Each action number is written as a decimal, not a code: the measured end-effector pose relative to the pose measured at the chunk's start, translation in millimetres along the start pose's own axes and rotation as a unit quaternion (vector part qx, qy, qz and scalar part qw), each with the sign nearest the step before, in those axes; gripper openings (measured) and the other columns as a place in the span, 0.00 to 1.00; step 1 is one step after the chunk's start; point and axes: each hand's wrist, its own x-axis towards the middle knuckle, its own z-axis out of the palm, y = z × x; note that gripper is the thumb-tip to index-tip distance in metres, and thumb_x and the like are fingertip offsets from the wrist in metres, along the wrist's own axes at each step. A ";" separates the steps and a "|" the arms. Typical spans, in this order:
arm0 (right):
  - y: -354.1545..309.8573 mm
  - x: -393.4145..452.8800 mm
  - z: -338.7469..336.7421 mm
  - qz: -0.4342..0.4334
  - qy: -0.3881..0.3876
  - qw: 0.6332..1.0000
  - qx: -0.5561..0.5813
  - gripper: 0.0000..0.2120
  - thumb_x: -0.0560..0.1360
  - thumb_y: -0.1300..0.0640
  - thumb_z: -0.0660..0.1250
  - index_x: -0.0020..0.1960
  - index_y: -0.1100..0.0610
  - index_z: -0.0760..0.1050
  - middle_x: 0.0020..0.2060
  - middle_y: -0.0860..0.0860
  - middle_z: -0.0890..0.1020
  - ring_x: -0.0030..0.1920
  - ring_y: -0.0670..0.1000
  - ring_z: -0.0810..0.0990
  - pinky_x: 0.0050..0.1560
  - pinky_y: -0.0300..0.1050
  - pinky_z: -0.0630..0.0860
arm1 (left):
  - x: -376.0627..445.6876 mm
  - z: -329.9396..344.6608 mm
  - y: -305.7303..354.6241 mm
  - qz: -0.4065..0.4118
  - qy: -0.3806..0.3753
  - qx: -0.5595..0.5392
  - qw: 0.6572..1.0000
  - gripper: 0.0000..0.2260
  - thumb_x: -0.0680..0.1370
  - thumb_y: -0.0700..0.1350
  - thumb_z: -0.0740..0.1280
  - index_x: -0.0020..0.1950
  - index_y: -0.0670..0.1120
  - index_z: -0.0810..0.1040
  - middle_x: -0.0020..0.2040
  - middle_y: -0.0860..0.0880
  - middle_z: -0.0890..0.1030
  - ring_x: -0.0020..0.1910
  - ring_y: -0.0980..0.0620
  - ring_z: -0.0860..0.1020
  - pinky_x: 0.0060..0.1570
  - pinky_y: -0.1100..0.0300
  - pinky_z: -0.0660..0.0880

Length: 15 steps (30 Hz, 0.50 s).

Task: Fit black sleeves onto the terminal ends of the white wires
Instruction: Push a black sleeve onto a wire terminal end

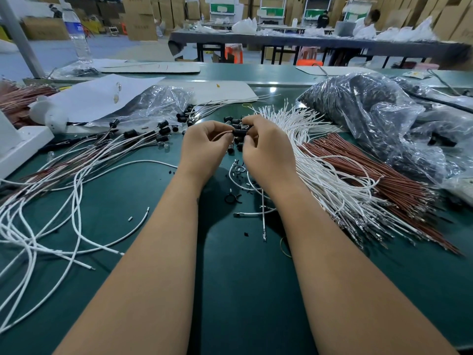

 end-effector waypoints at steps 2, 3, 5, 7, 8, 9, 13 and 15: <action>-1.1 0.5 2.2 -0.001 -0.021 1.000 0.000 0.14 0.77 0.62 0.63 0.62 0.56 0.76 0.54 0.53 0.80 0.53 0.54 0.77 0.54 0.49 0.75 | 0.5 -0.9 -0.4 0.009 0.004 0.006 1.000 0.05 0.76 0.33 0.67 0.50 0.40 0.81 0.42 0.48 0.82 0.38 0.65 0.78 0.41 0.74 0.73; -0.9 0.8 3.3 0.003 -0.034 0.999 -0.003 0.13 0.78 0.60 0.64 0.62 0.56 0.76 0.55 0.53 0.79 0.54 0.54 0.77 0.54 0.49 0.75 | 0.5 -1.1 -0.4 0.011 0.002 0.010 1.000 0.06 0.76 0.33 0.67 0.50 0.39 0.81 0.42 0.48 0.82 0.38 0.65 0.78 0.41 0.74 0.73; -0.1 1.1 4.3 0.017 -0.049 0.999 -0.010 0.11 0.79 0.59 0.63 0.60 0.56 0.77 0.54 0.53 0.79 0.53 0.53 0.77 0.52 0.49 0.75 | 0.0 -0.8 -0.2 0.017 -0.012 0.024 0.999 0.06 0.76 0.33 0.67 0.50 0.38 0.81 0.42 0.48 0.82 0.36 0.67 0.78 0.41 0.75 0.72; 0.5 1.1 4.7 0.025 -0.050 0.998 -0.025 0.09 0.79 0.59 0.62 0.58 0.55 0.77 0.51 0.52 0.81 0.50 0.53 0.78 0.48 0.49 0.75 | -0.3 -0.7 -1.1 0.023 -0.022 0.049 0.998 0.05 0.76 0.34 0.67 0.50 0.40 0.81 0.43 0.48 0.81 0.37 0.68 0.78 0.41 0.75 0.72; 1.0 1.2 4.7 0.028 -0.048 0.998 -0.039 0.09 0.80 0.59 0.61 0.58 0.55 0.76 0.49 0.51 0.81 0.48 0.53 0.77 0.45 0.49 0.75 | 0.6 -0.6 -2.8 0.022 -0.012 0.081 0.996 0.05 0.77 0.36 0.67 0.50 0.42 0.81 0.44 0.47 0.81 0.40 0.65 0.78 0.44 0.72 0.72; 1.7 1.6 4.7 0.032 -0.044 0.997 -0.053 0.08 0.80 0.59 0.61 0.57 0.55 0.76 0.47 0.50 0.80 0.46 0.53 0.77 0.42 0.47 0.73 | 2.4 -0.6 -5.5 0.015 0.011 0.131 0.991 0.05 0.78 0.39 0.66 0.51 0.45 0.80 0.46 0.47 0.81 0.47 0.57 0.78 0.50 0.65 0.73; 9.6 3.7 1.8 0.076 -0.025 0.993 -0.087 0.10 0.79 0.65 0.59 0.57 0.56 0.74 0.38 0.45 0.74 0.39 0.49 0.74 0.30 0.41 0.61 | 9.5 -8.6 -13.8 -0.078 0.151 0.316 0.933 0.09 0.78 0.40 0.61 0.54 0.50 0.76 0.58 0.48 0.74 0.64 0.45 0.64 0.61 0.51 0.58; 12.3 3.8 0.1 0.088 -0.028 0.991 -0.101 0.09 0.79 0.65 0.58 0.55 0.57 0.73 0.36 0.46 0.74 0.36 0.48 0.72 0.29 0.41 0.61 | 9.5 -12.2 -16.4 -0.108 0.173 0.363 0.909 0.12 0.75 0.39 0.60 0.54 0.51 0.75 0.61 0.48 0.72 0.66 0.44 0.61 0.63 0.48 0.56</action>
